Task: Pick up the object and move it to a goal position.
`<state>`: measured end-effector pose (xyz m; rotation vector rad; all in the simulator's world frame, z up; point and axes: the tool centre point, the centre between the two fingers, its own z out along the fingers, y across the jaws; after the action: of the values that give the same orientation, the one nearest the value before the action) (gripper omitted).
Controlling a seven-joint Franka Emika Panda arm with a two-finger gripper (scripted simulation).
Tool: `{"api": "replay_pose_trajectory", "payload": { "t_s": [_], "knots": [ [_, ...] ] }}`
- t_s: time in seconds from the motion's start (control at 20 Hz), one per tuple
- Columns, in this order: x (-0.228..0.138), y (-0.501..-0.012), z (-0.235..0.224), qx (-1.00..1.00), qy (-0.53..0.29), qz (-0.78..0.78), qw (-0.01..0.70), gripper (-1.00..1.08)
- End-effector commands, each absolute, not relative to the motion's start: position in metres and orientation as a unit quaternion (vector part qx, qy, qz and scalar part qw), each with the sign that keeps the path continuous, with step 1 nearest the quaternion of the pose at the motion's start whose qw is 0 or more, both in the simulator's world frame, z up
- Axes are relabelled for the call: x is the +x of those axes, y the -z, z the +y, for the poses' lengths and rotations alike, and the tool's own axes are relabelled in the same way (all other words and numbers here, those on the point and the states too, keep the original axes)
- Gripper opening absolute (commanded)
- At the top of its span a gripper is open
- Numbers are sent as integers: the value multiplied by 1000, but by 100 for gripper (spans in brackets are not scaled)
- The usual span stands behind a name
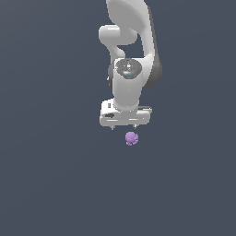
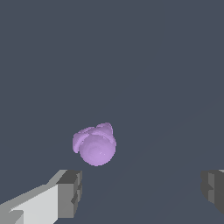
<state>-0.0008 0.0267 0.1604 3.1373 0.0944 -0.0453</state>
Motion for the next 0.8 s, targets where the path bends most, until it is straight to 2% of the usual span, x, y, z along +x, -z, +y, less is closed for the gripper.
{"api": "replay_pose_trajectory", "payload": {
  "t_s": [0.0,0.75],
  "knots": [
    [-1,-160,27,999,14,30,1,100],
    [-9,-151,48,999,29,41,-14,100]
  ]
}}
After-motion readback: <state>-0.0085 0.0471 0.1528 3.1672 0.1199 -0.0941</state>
